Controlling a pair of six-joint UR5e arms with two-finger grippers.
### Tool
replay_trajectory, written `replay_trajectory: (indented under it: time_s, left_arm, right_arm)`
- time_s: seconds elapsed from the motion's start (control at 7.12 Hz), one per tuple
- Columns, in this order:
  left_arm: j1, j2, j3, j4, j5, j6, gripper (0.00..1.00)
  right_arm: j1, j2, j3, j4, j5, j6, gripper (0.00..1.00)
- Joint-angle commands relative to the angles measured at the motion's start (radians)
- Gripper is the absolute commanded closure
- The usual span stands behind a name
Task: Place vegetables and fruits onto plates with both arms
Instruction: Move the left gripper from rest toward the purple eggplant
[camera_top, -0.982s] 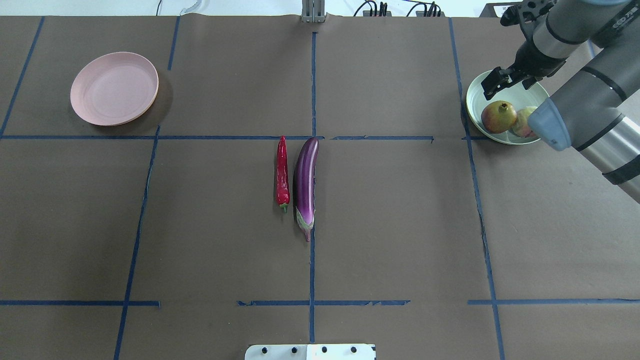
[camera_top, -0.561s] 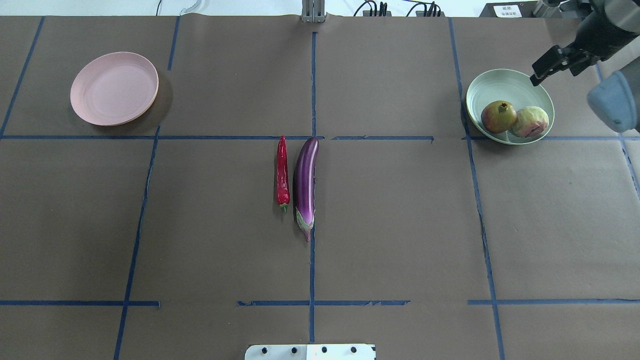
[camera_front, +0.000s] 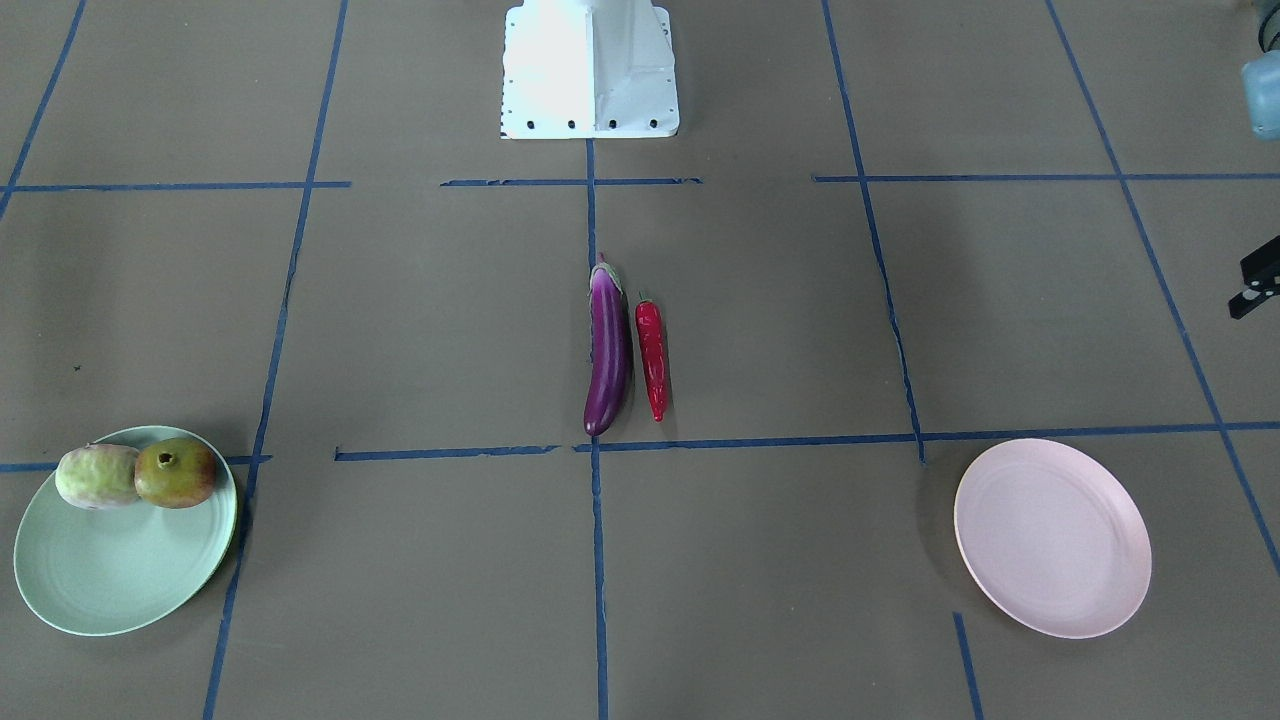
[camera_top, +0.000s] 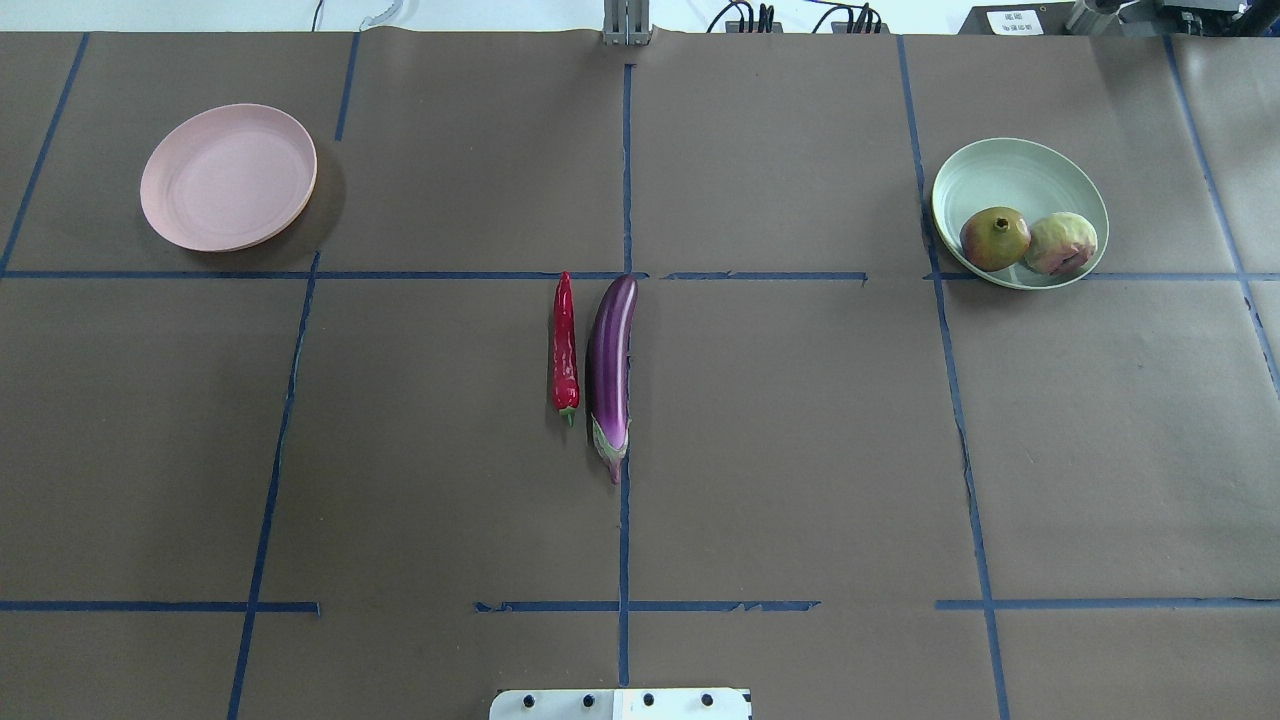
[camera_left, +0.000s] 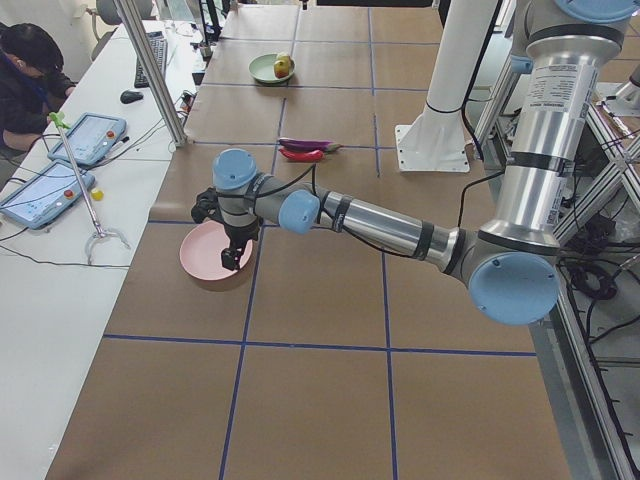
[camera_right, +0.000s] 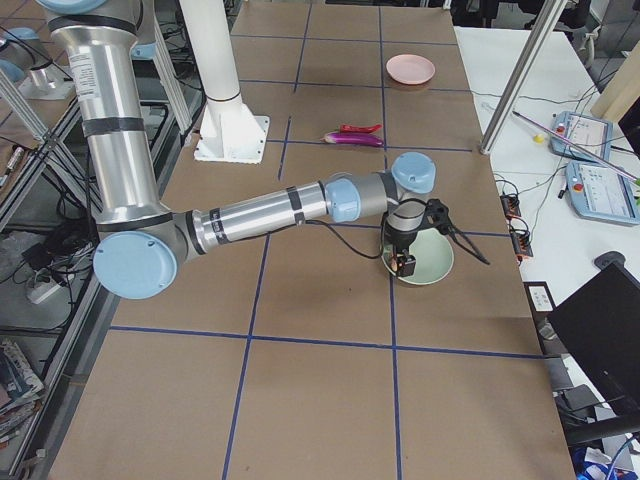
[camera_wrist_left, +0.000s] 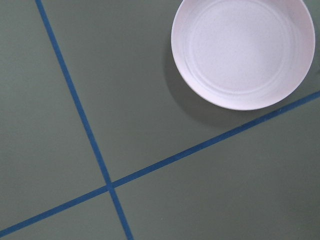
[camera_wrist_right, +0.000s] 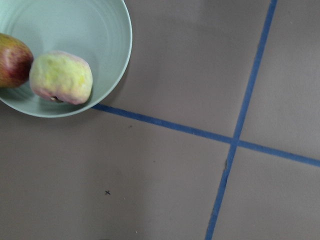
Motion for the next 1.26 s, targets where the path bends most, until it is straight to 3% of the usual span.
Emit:
replay_trajectory:
  time_s: [0.0,0.28,0.56,0.98,1.12]
  left_arm:
    - [0.218,-0.121,-0.031,-0.006,-0.002,-0.308,0.00]
    - [0.428,-0.264,-0.024,-0.002,0.027,-0.616,0.00]
    - [0.636,-0.415,0.023,0.004,0.239,-0.906,0.00]
    - [0.798,-0.696,0.270,-0.009,0.463,-1.136,0.00]
    - [0.805,-0.753,0.347,-0.009,0.467,-1.138,0.08]
  right_arm:
    - [0.016,-0.080,-0.002,0.001,0.013,-0.001,0.00]
    - [0.030,-0.122,-0.001,0.002,0.011,0.003,0.00]
    - [0.030,-0.121,0.002,0.002,0.013,0.004,0.00]
    - [0.030,-0.117,0.004,0.002,0.013,0.004,0.00]
    - [0.030,-0.117,0.004,0.002,0.013,0.004,0.00]
